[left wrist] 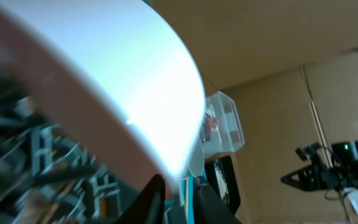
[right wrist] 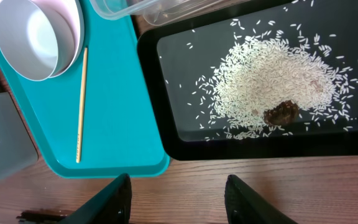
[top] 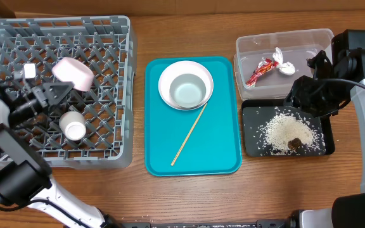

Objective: Sort waste into correct bins and load items into the dishwasher
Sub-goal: 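Carry the pink bowl into the dish rack and release it, then move the left gripper to the grey bowl and grasp its rim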

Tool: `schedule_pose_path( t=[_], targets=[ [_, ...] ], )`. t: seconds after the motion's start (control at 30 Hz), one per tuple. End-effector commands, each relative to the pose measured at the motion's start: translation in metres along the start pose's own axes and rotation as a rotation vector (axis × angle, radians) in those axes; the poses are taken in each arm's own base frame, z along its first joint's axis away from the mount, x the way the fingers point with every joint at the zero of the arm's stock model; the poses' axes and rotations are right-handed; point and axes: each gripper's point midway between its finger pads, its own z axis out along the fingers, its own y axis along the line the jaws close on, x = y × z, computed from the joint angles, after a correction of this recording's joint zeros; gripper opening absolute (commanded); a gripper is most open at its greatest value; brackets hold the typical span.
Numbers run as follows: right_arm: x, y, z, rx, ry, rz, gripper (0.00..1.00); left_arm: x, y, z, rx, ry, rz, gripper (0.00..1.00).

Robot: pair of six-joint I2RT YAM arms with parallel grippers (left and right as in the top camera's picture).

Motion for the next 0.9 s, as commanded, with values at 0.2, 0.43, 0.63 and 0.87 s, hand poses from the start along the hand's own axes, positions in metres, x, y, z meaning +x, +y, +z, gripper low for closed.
schedule_pose_path(
  t=[0.2,0.43,0.63,0.87],
  targets=[
    [0.0,0.002,-0.004,-0.003,-0.014,-0.008,0.5,0.016,0.017,-0.025,-0.074,0.005,-0.125,0.38],
    [0.001,0.002,-0.004,-0.002,-0.01,-0.007,0.5,0.01,-0.023,-0.029,-0.086,-0.001,-0.02,0.57],
    [0.005,0.0,-0.004,0.005,0.007,-0.001,0.5,0.012,-0.088,-0.027,-0.146,0.021,0.185,0.62],
    [0.014,-0.016,-0.005,0.099,0.037,0.01,0.63,0.043,-0.152,0.017,-0.287,0.177,0.429,0.71]
  ],
)
